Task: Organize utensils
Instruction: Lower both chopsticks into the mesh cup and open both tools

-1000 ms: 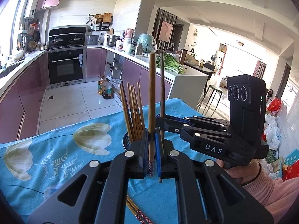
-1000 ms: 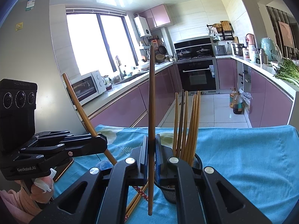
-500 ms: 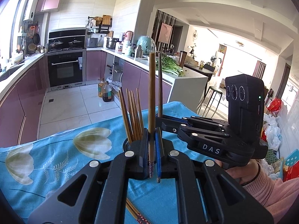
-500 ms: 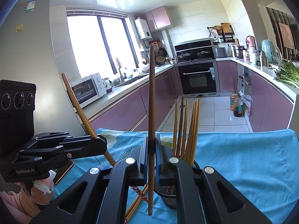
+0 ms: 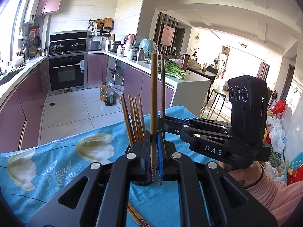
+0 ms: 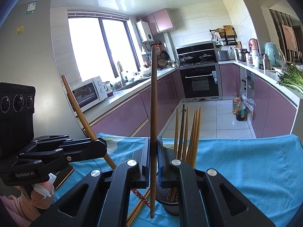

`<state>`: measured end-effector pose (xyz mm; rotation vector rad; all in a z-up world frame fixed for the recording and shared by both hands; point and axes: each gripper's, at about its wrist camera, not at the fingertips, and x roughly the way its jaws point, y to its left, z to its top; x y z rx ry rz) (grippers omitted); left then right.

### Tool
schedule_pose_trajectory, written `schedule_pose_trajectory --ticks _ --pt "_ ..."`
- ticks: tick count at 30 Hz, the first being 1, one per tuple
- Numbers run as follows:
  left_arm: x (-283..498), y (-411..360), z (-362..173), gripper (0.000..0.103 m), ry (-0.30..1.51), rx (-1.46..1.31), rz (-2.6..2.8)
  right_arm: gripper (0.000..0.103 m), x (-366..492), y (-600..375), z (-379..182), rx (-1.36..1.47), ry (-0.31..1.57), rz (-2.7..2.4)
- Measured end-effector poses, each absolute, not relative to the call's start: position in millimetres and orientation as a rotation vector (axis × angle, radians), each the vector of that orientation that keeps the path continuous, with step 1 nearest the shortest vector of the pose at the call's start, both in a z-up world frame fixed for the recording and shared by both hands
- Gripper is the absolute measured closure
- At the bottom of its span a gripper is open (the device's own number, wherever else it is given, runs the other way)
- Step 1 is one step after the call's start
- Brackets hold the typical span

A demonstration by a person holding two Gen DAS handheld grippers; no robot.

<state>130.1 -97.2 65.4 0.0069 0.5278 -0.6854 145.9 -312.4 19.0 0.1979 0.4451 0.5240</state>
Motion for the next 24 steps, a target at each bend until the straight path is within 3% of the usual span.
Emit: schedule_pose_trajectory --ticks 24 --pt "134.2 -97.7 74.9 0.095 0.481 0.0 -0.677 0.097 155.0 -313.2 32.5 0.181 0.408 0.504"
